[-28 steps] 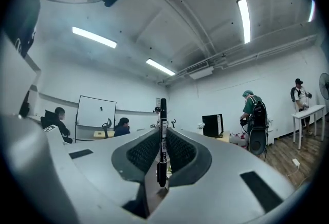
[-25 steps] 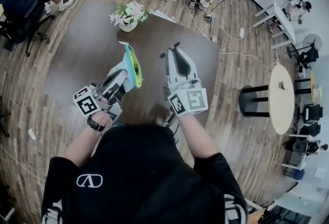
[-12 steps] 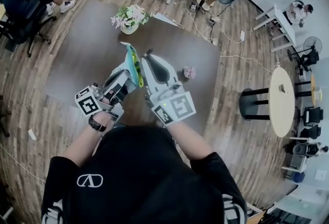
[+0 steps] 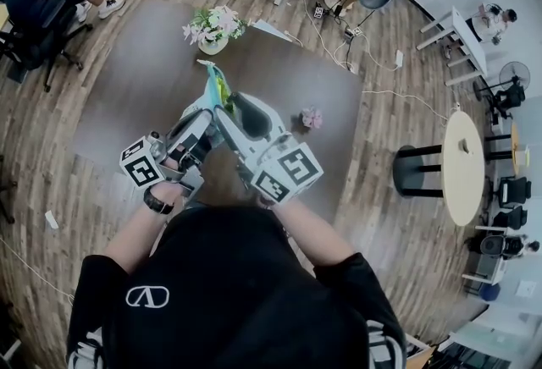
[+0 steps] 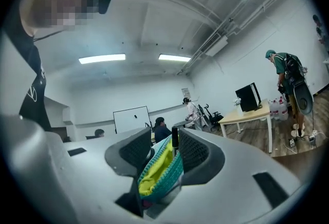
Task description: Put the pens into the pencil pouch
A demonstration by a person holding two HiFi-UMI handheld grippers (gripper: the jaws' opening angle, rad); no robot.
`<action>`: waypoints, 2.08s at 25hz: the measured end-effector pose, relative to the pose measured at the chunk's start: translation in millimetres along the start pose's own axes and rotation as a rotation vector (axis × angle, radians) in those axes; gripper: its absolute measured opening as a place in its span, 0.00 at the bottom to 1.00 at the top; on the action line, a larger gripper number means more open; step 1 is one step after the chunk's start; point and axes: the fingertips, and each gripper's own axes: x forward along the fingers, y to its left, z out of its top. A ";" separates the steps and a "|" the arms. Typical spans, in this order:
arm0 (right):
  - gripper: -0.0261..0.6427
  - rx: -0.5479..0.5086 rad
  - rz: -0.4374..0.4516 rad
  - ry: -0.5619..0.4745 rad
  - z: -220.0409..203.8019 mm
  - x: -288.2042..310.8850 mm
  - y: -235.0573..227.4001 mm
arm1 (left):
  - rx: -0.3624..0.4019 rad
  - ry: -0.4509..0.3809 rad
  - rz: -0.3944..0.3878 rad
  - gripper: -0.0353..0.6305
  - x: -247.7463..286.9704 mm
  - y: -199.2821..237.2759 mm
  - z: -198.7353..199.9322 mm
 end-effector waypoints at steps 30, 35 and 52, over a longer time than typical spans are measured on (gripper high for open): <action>0.23 0.018 -0.262 -0.134 15.2 -57.8 -49.0 | 0.254 0.209 0.262 0.06 -54.4 90.3 -52.4; 0.23 0.065 -0.317 -0.076 -9.7 -77.7 -59.7 | 0.290 0.292 0.359 0.06 -85.5 149.4 -87.9; 0.22 0.182 -0.448 0.063 -81.7 -132.1 -87.9 | 0.256 0.558 0.526 0.06 -108.0 291.9 -197.6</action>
